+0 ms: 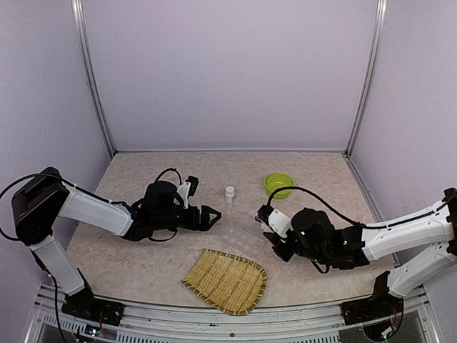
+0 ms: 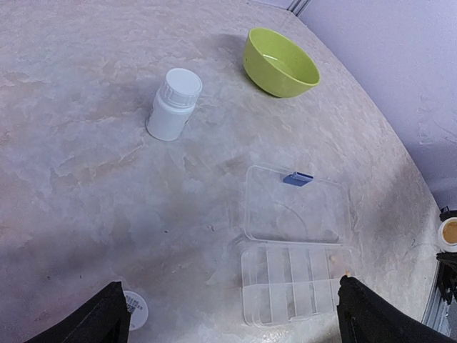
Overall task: Sort the pills into containers
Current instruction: Pick up the lid of the pill bottle from the center of the board.
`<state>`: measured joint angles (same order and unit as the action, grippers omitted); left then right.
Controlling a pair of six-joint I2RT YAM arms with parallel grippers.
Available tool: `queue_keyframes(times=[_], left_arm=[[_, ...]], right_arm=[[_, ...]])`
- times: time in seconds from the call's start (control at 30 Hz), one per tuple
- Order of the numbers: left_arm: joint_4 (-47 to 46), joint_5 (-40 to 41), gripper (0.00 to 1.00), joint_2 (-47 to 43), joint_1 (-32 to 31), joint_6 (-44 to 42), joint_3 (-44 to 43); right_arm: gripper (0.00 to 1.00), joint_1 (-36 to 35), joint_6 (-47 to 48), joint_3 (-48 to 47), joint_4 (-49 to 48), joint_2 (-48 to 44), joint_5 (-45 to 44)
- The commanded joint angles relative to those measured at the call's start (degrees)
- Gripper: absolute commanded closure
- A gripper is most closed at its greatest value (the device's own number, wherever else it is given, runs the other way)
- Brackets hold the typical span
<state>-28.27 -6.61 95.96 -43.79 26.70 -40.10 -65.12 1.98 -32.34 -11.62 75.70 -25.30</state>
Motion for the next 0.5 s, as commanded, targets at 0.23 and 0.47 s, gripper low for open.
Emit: queue_keyframes(times=[0.23,0.47], left_arm=[[-1.0,0.3,0.01,-1.3,0.3,-0.2,0.4],[-0.7,0.6,0.01,-1.5,0.3,-0.4,0.4]], right_arm=[[0.72,0.5,3.3,11.3,-32.1,-14.6,4.1],[0.76,1.4,8.5,16.9,-50.1,-28.2,10.2]])
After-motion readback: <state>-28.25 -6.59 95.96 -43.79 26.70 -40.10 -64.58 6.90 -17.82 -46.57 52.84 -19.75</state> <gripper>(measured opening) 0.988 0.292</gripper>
